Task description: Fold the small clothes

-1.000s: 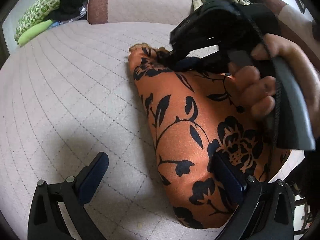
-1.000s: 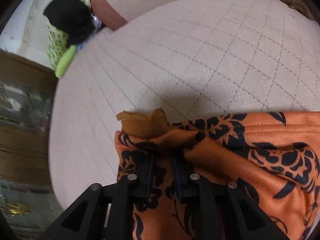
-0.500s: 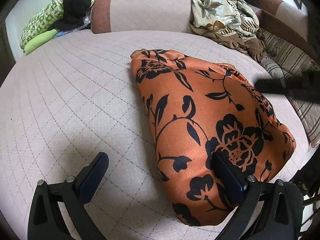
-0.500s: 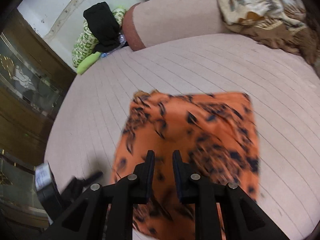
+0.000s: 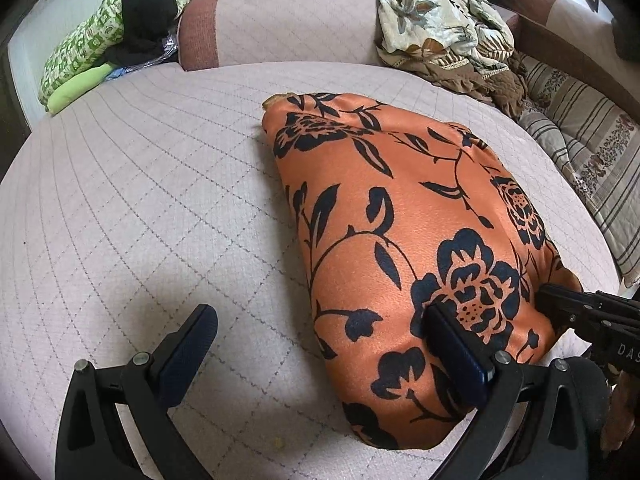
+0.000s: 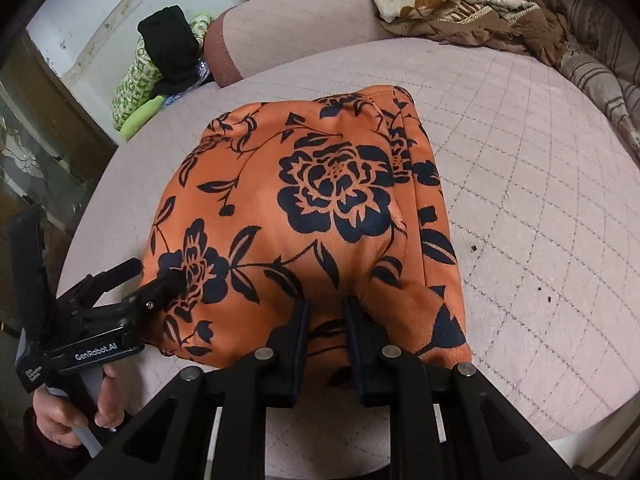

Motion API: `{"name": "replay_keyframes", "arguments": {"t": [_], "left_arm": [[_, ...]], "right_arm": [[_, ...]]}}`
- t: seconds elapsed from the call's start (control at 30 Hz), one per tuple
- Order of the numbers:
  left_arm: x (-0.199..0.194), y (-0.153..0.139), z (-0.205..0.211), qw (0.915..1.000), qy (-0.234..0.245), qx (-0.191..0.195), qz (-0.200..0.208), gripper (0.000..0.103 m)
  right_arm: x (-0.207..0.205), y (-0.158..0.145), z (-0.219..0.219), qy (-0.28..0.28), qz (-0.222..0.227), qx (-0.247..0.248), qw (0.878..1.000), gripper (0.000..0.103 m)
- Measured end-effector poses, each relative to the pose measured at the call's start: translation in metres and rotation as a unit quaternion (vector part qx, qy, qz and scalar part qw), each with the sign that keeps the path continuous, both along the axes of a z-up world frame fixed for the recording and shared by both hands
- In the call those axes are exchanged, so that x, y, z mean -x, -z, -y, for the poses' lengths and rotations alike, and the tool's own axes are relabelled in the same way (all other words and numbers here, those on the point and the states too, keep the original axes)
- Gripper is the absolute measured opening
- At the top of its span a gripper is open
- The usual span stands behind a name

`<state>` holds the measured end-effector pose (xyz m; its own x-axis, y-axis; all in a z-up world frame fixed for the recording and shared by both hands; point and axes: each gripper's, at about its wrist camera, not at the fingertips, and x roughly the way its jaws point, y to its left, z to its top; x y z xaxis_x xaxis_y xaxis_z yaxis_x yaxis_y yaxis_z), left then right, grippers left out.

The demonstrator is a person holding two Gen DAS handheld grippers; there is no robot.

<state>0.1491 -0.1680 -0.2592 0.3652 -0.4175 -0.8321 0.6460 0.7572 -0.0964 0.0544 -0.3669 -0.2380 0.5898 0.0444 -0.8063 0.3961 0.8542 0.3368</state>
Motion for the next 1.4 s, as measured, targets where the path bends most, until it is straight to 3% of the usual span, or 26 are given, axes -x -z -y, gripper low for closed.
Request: {"name": "replay_keyframes", "arguments": {"t": [0.7,1.4], "left_arm": [[0.001,0.0,0.001,1.0,-0.001,-0.001,0.003,0.103],[0.001,0.0,0.001,1.0,0.0,0.0,0.001,0.103]], "right_arm": [[0.006,0.008,0.011,-0.002,0.031,-0.04,0.999,0.023],[0.007,0.009,0.011,-0.001,0.036,-0.048,0.998,0.023]]}}
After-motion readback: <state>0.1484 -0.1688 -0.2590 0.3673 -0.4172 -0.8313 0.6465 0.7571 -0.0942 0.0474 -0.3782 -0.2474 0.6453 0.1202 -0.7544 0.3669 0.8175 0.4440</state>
